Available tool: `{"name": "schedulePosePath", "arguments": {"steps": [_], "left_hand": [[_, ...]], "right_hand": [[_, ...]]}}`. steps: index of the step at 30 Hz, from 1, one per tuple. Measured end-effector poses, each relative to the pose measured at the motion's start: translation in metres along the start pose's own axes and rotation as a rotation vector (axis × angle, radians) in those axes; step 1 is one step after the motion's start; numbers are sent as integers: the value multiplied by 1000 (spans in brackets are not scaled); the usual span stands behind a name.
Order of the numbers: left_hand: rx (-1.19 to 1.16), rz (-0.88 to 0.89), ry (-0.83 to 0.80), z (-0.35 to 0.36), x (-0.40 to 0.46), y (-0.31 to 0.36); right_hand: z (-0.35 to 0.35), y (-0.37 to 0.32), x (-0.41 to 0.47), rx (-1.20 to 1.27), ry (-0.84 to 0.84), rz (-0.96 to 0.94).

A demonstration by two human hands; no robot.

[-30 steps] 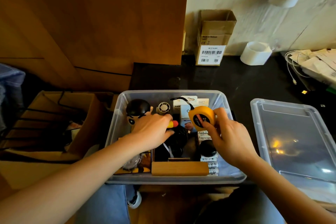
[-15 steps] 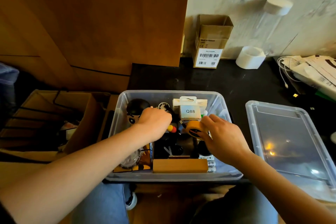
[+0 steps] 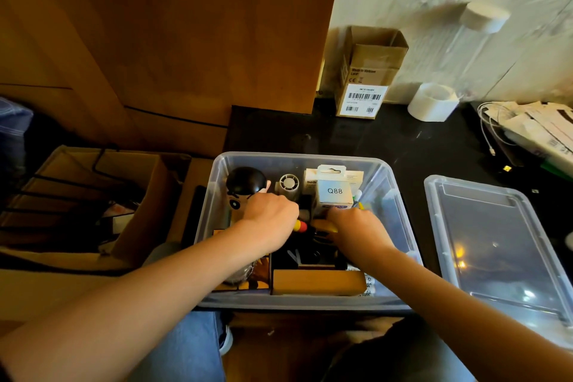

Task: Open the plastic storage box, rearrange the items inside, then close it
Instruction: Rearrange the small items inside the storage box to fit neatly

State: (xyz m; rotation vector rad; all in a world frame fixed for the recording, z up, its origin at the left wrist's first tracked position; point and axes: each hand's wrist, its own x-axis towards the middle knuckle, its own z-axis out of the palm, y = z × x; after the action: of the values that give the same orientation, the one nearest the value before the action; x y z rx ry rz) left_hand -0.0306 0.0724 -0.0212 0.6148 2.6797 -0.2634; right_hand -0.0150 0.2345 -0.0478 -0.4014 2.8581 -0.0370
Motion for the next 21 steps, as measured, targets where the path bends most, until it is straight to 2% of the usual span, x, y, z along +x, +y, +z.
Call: {"name": "schedulePosePath", "arguments": {"steps": [7, 15, 21], "left_hand": [[5, -100, 68, -2, 7, -3], [22, -86, 76, -1, 15, 1], [-1, -69, 151, 5, 18, -1]], "right_hand": [[1, 6, 6, -149, -47, -133], [-7, 2, 2, -145, 45, -99], [-10, -5, 8, -186, -14, -92]]}}
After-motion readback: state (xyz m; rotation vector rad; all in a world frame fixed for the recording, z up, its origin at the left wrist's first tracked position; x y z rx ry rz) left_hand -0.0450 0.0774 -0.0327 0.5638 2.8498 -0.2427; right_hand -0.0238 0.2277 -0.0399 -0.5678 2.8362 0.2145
